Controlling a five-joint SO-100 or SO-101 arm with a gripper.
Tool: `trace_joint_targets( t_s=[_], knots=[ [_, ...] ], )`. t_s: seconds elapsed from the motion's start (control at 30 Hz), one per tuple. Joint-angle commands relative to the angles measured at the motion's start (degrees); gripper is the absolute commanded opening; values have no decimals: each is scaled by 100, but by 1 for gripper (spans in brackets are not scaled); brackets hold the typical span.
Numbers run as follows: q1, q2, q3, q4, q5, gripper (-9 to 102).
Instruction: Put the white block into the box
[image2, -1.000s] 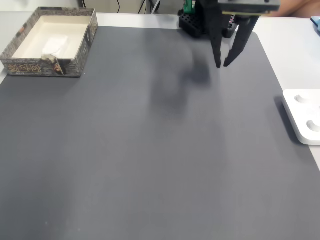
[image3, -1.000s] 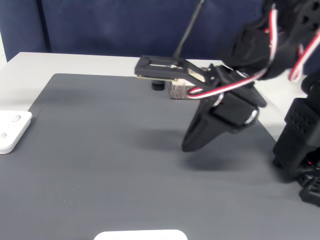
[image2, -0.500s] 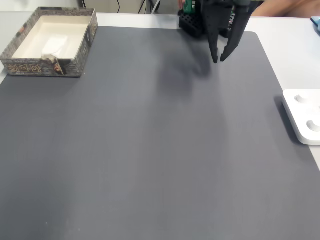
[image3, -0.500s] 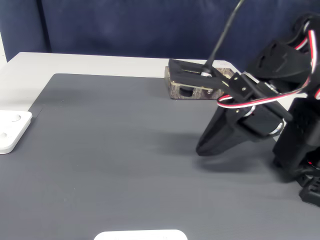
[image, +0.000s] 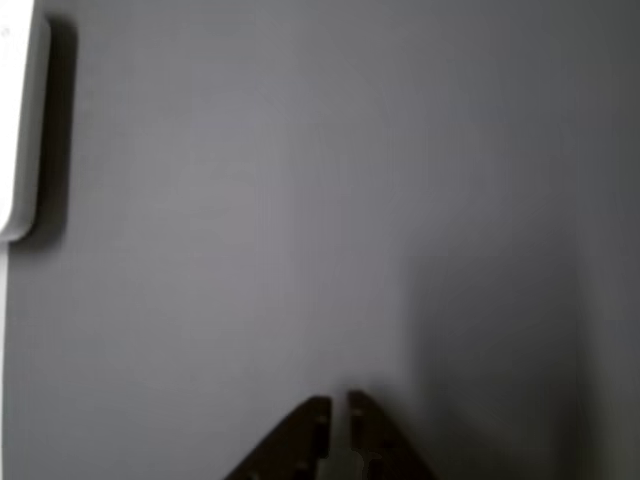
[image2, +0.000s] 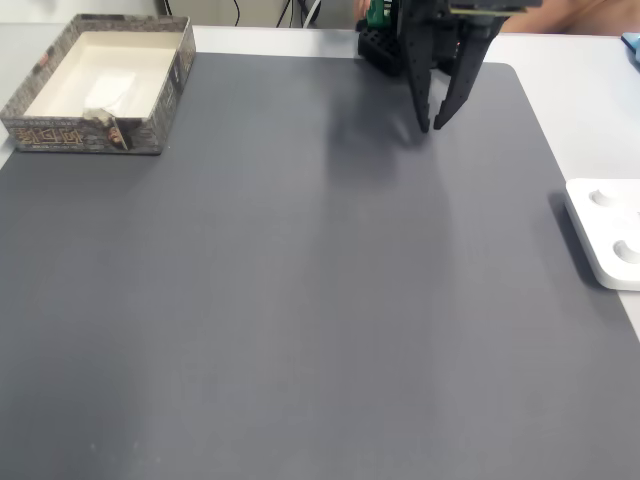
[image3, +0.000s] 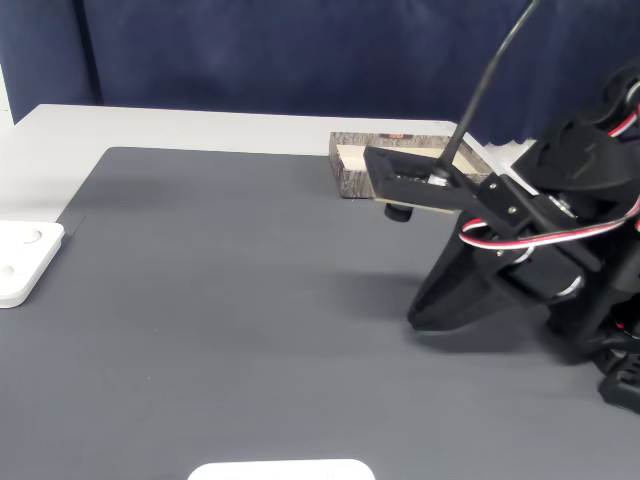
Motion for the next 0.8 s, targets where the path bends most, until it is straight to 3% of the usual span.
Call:
trace_joint_targets(
  t_s=[0.0, 0.77],
  knots=[
    [62, 299, 35, 176, -79, -2],
    [105, 308, 334, 35, -229, -2]
  ],
)
